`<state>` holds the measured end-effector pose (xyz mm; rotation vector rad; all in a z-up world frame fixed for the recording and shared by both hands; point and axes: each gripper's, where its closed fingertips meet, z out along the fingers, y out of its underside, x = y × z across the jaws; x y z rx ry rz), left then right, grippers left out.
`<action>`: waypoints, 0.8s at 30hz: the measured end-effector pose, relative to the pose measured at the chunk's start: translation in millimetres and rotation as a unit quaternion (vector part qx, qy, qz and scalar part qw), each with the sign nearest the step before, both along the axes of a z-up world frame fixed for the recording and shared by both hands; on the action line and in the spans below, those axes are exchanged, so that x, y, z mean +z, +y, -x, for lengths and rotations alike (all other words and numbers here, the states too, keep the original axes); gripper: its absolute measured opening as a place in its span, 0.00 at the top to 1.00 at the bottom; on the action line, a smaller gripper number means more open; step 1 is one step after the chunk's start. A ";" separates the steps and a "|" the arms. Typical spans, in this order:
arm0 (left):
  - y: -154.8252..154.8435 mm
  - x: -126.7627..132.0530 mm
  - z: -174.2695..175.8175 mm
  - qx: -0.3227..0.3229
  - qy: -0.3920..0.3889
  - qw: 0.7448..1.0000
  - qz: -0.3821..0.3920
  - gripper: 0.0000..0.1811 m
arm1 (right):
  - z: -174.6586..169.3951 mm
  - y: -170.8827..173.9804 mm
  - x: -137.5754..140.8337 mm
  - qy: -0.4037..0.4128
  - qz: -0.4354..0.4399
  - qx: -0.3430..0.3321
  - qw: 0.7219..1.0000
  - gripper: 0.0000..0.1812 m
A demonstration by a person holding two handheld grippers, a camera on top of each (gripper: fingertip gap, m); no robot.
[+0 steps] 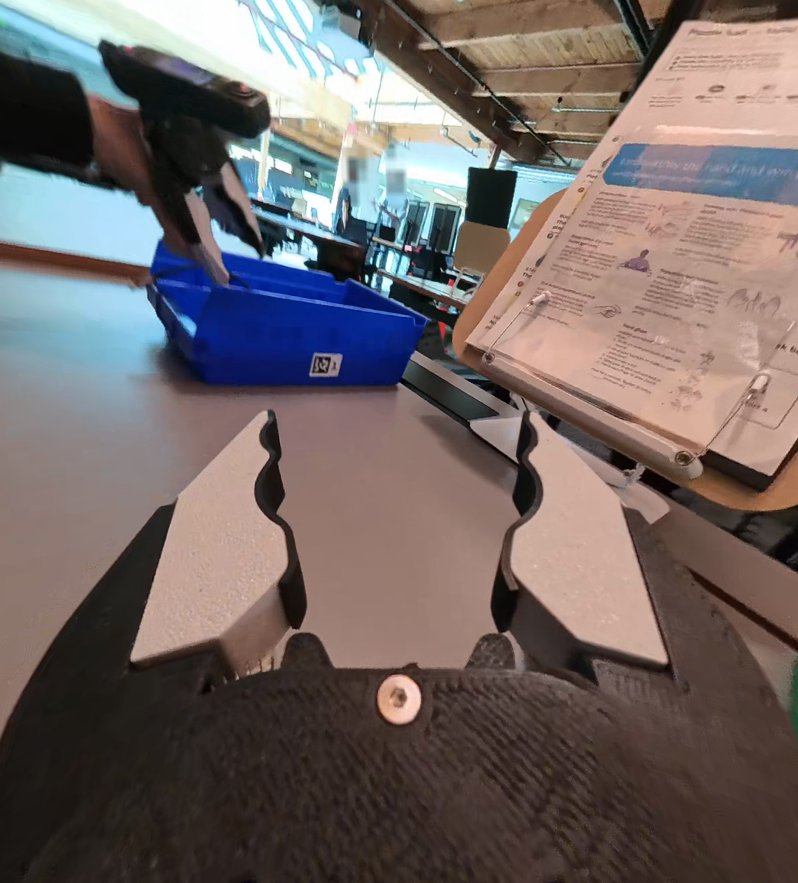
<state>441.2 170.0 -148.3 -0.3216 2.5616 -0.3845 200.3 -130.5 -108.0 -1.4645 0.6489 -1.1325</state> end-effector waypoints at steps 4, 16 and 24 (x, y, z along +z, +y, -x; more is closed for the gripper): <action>-7.5 -28.3 -3.4 -0.175 -0.010 0.967 -0.185 0.53 | -0.3 4.8 -5.2 0.005 0.025 0.003 1.000 0.46; -17.4 -51.8 -23.3 -0.217 -0.039 0.940 -0.258 0.89 | -8.8 -4.1 -20.5 0.027 0.041 -0.011 0.999 0.48; -48.5 105.9 17.0 -0.235 -0.345 0.888 -0.194 0.96 | 0.0 14.0 -7.1 0.057 -0.050 0.052 0.996 0.47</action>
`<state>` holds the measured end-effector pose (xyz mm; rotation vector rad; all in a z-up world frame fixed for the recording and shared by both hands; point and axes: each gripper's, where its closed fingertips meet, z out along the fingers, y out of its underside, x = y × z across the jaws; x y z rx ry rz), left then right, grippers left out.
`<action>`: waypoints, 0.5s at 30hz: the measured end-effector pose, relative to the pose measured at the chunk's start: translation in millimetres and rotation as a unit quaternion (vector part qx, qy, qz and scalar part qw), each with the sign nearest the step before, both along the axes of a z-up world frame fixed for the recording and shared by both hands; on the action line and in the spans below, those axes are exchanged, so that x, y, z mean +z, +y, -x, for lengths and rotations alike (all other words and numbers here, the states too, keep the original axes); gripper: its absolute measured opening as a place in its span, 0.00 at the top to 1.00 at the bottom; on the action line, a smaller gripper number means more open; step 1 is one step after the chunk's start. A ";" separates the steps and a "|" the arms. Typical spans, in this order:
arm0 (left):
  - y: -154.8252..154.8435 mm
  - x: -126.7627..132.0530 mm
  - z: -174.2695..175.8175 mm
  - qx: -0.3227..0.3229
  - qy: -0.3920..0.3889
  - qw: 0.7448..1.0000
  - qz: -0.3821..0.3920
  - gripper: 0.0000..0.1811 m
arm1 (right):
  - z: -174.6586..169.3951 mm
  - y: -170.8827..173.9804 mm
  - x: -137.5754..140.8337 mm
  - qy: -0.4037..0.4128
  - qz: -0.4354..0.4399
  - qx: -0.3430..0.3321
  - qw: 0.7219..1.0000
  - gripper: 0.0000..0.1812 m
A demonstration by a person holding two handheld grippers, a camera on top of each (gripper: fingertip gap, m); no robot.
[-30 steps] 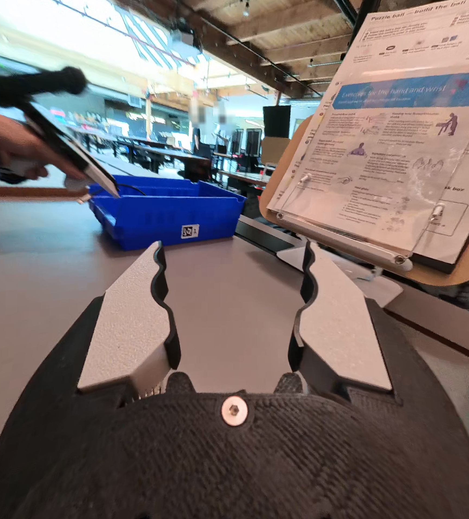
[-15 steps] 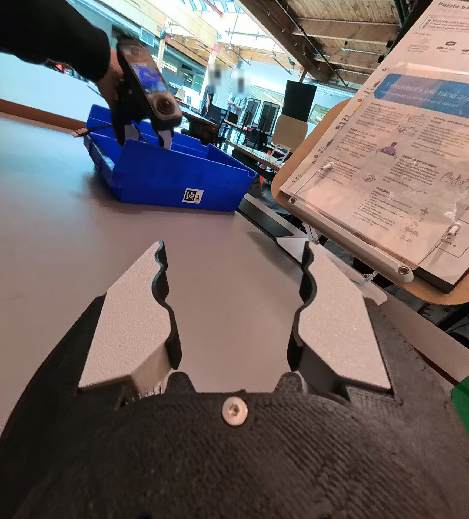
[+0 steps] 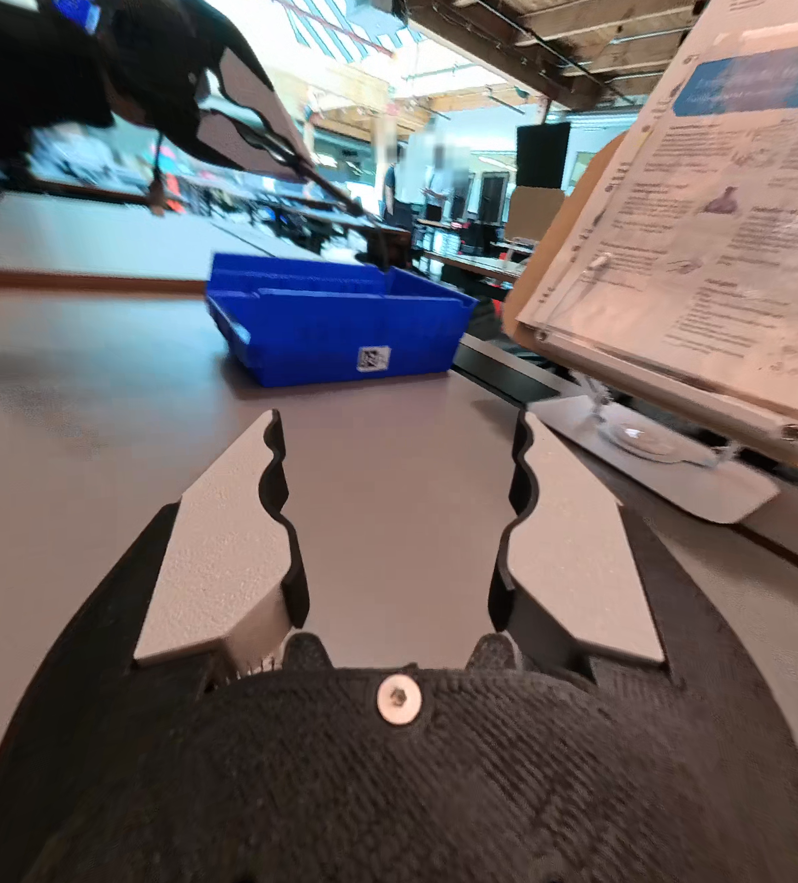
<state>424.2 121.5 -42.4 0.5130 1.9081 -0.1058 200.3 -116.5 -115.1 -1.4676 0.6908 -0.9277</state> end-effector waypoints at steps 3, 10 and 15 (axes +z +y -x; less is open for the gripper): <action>-18.4 57.7 50.2 -0.057 -0.116 0.991 0.021 0.96 | 13.4 20.4 17.8 0.033 -0.108 0.078 0.991 0.47; -77.8 80.1 172.0 -0.214 -0.242 0.946 0.035 0.96 | 41.9 48.1 65.4 0.137 -0.396 0.241 0.876 0.60; -116.1 69.5 234.2 -0.300 -0.290 0.907 0.050 0.96 | 66.3 74.7 98.3 0.151 -0.399 0.297 0.854 0.67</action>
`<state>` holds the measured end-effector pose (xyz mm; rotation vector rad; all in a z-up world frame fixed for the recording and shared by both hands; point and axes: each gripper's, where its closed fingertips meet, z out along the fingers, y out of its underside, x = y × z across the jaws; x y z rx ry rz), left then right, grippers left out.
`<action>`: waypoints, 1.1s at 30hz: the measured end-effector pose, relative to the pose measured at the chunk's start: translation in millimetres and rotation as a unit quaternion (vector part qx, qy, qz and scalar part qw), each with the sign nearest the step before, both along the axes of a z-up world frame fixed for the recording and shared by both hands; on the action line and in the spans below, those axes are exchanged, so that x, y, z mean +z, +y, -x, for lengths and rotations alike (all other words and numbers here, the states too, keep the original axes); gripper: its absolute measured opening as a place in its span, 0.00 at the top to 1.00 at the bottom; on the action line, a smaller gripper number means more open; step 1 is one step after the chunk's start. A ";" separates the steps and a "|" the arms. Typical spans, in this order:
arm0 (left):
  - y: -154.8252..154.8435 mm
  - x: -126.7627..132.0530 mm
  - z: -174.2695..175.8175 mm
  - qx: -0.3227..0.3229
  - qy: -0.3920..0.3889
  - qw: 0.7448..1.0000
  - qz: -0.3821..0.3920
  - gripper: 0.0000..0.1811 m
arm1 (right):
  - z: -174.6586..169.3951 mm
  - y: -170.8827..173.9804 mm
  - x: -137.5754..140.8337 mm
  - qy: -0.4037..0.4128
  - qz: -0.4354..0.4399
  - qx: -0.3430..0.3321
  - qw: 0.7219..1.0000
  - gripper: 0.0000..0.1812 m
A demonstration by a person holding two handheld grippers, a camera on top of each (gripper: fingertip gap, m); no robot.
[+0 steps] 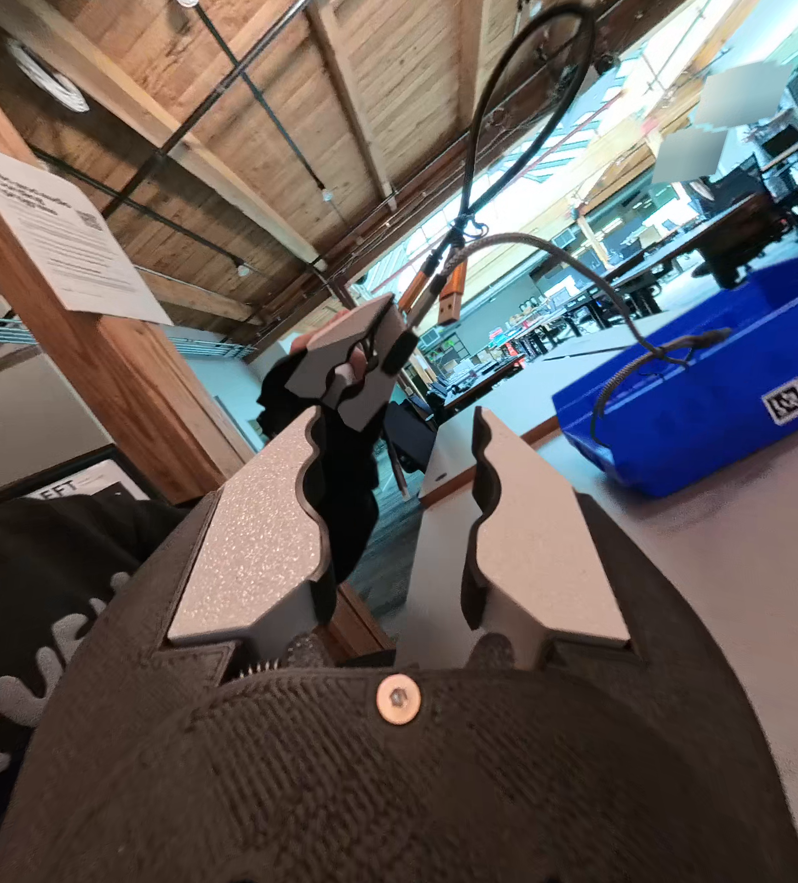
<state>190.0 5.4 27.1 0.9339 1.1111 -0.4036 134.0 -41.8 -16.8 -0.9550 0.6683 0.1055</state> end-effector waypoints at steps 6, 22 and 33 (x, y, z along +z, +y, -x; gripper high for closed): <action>-14.3 83.8 38.5 -0.043 -0.019 0.991 0.126 0.96 | 33.7 -3.2 65.6 -0.076 0.016 -0.020 0.997 0.72; -70.4 37.3 51.5 -0.150 0.042 0.986 0.057 0.96 | 64.5 -57.2 32.4 -0.038 0.054 -0.104 0.992 0.69; -89.1 -54.7 83.9 -0.265 0.094 0.956 -0.078 0.96 | 57.0 -30.9 -21.7 0.021 0.063 0.015 0.998 0.93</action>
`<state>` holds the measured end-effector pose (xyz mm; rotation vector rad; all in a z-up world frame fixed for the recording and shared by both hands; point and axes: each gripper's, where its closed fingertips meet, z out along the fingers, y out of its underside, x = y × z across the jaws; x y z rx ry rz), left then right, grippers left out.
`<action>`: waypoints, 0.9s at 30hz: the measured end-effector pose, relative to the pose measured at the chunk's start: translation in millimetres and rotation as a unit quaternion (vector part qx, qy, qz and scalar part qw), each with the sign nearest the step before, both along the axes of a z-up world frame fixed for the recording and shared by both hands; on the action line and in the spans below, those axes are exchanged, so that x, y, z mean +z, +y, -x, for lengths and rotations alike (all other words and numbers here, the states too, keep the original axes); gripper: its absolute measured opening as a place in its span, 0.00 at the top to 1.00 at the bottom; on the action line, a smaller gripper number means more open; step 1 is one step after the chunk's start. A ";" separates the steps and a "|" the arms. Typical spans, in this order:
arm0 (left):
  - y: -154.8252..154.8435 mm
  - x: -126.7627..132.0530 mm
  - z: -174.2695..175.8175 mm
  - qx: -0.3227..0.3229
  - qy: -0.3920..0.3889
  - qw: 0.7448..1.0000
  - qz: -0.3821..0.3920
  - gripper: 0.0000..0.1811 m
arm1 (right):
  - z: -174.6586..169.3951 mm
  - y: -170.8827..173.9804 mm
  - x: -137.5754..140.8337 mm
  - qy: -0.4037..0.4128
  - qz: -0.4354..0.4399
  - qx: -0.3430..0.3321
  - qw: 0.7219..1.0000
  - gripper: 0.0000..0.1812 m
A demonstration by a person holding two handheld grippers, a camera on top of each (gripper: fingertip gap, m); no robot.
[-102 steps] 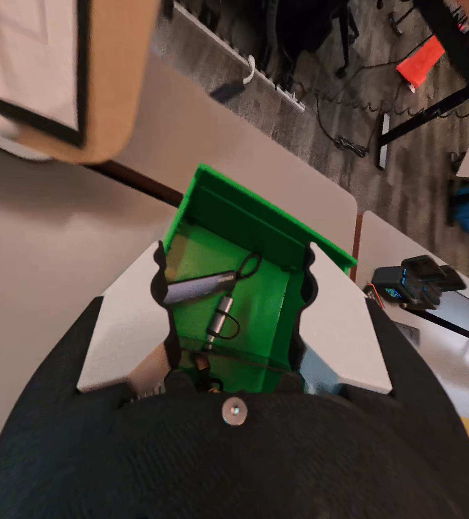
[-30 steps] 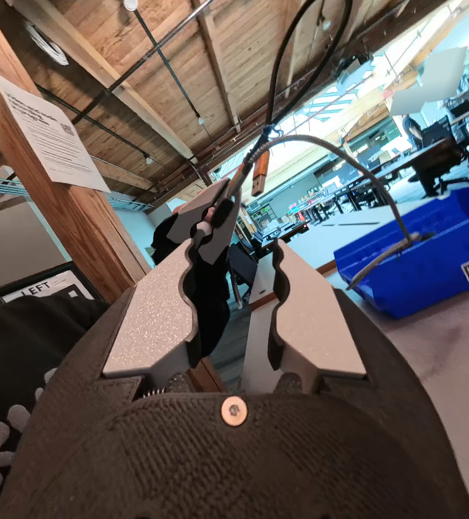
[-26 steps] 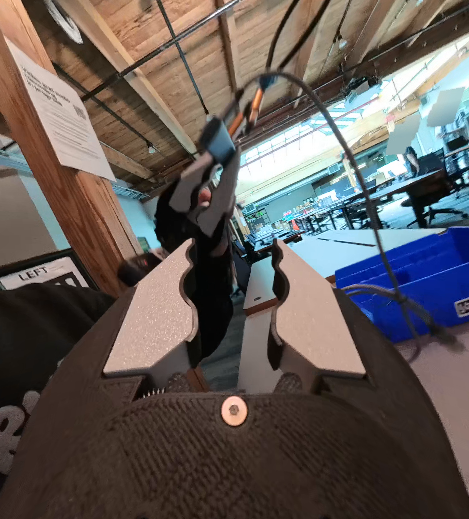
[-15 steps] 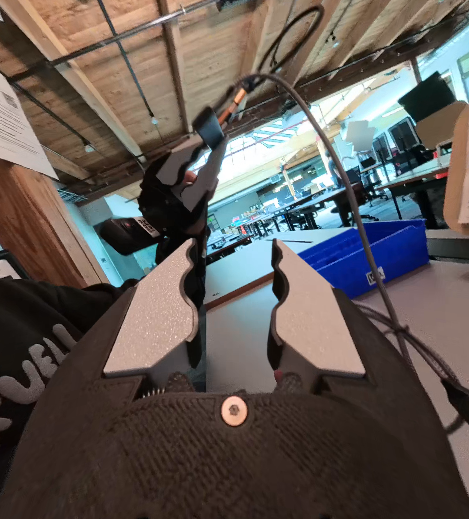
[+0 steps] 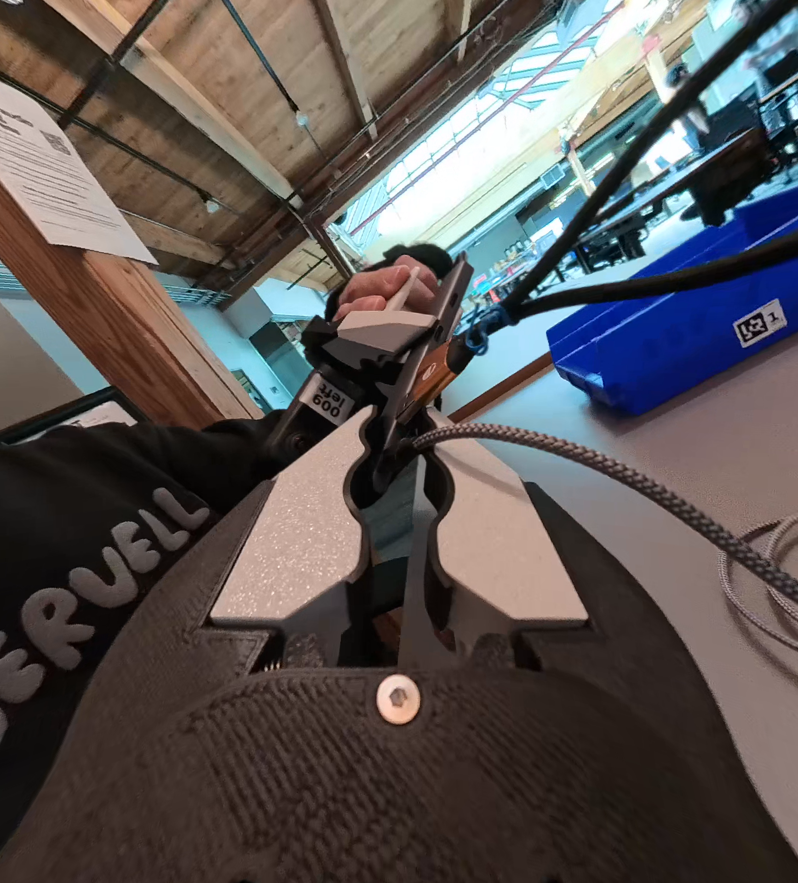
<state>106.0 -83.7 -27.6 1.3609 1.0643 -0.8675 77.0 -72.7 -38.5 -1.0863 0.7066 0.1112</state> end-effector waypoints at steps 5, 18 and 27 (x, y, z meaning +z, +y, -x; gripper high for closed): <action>1.5 -11.4 -14.0 0.038 0.021 0.999 -0.013 0.96 | -11.3 0.9 -7.8 0.022 -0.035 -0.017 0.999 0.93; 0.2 -29.5 -26.3 0.138 0.040 0.989 0.022 0.89 | -28.5 -9.8 -35.2 0.004 0.025 -0.112 0.993 0.96; 28.9 -9.6 -20.5 0.118 0.606 0.781 -0.089 0.68 | -26.6 -34.1 -39.2 -0.341 0.402 -0.294 0.798 0.95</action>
